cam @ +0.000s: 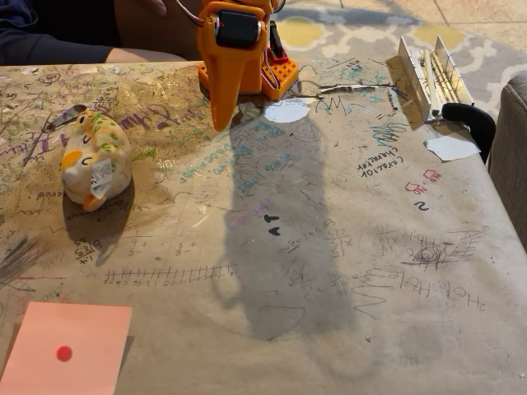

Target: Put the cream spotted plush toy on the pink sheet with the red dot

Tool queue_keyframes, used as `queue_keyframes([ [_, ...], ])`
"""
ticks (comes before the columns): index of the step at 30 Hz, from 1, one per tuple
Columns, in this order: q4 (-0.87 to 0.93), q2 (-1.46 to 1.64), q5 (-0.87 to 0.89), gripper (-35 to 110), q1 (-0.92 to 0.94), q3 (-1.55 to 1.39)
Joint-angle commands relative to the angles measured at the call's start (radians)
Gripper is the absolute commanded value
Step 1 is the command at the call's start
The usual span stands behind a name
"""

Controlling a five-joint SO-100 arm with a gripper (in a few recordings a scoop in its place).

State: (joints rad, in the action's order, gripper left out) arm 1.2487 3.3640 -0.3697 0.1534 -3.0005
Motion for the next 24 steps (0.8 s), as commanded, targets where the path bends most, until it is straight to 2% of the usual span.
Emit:
queue_keyframes([
  [1, -0.014, 0.008, 0.021, 0, 0.011, 0.003],
  [15, -0.021, 0.008, 0.021, 0, 0.031, 0.011],
  [24, -0.146, -0.021, 0.025, 3, 0.331, 0.066],
])
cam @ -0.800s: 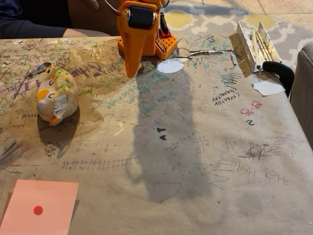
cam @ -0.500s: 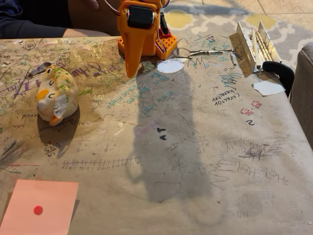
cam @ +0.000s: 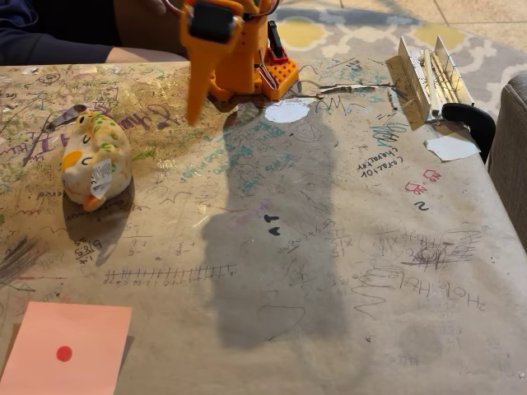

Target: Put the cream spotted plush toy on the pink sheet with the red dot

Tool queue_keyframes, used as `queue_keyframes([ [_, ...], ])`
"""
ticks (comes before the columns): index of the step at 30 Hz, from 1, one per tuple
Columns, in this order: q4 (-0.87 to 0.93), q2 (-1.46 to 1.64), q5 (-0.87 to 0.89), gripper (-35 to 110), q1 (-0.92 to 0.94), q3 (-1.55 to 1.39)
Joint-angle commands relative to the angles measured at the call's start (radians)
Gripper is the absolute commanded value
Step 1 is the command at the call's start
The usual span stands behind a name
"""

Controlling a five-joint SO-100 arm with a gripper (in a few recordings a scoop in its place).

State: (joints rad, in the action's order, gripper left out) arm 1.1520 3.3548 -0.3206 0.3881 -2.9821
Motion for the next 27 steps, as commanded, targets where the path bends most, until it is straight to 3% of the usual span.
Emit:
queue_keyframes([
  [1, -0.077, -0.044, -0.034, 5, 0.13, 0.041],
  [6, -0.166, -0.351, -0.077, 18, 0.253, 0.121],
  [19, -0.086, -1.252, -0.137, 21, 0.417, 0.664],
  [27, -0.104, -1.327, -0.164, 21, 0.456, 0.66],
])
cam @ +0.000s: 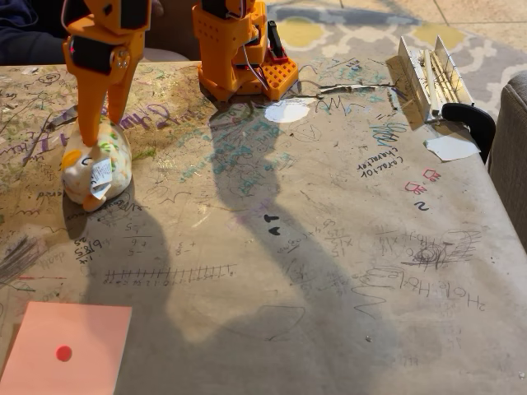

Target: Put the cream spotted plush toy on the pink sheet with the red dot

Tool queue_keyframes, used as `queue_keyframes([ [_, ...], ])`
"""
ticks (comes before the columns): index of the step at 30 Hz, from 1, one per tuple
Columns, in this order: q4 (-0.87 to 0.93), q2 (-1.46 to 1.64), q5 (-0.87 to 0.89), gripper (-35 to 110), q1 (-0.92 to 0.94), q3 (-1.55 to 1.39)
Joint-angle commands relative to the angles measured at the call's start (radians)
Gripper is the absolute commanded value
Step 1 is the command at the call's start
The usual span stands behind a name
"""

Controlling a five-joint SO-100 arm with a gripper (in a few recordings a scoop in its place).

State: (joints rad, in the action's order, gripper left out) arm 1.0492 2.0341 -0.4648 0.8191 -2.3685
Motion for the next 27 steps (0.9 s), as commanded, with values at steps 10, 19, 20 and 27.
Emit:
queue_keyframes([
  [10, 0.011, -0.319, 0.017, 22, 0.029, 0.27],
  [19, 0.021, -0.534, 0.003, 22, 0.035, 0.43],
  [20, 0.021, -0.534, 0.002, 22, 0.034, 0.43],
  [27, 0.094, -0.577, -0.087, 6, 0.008, 0.476],
])
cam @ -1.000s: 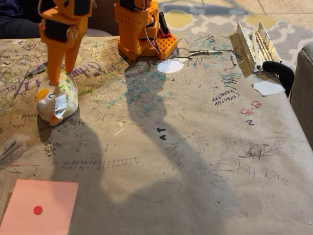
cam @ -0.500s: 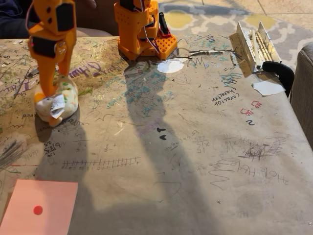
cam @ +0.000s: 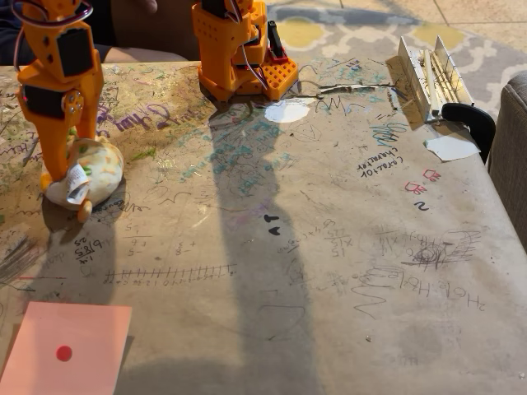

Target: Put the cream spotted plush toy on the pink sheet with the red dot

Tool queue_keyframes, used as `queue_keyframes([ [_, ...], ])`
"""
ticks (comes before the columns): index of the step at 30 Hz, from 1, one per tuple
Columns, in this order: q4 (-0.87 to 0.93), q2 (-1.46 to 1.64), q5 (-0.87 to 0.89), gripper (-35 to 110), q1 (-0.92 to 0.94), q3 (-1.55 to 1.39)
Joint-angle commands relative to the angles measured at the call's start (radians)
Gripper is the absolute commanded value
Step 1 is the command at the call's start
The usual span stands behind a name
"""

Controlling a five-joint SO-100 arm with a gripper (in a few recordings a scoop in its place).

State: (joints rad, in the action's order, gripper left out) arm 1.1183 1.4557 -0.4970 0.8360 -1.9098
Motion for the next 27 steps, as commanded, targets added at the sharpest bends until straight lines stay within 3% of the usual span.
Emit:
queue_keyframes([
  [1, 0.029, 0.0, -0.063, 0, -0.021, 0.015],
  [9, 0.006, 0.301, -0.112, 0, -0.141, -0.16],
  [12, 0.011, 0.571, -0.043, 0, -0.241, -0.273],
  [21, 0.285, 1.442, 0.215, 0, -0.561, -0.383],
  [27, 0.33, 1.732, 0.249, 0, -0.632, -0.29],
])
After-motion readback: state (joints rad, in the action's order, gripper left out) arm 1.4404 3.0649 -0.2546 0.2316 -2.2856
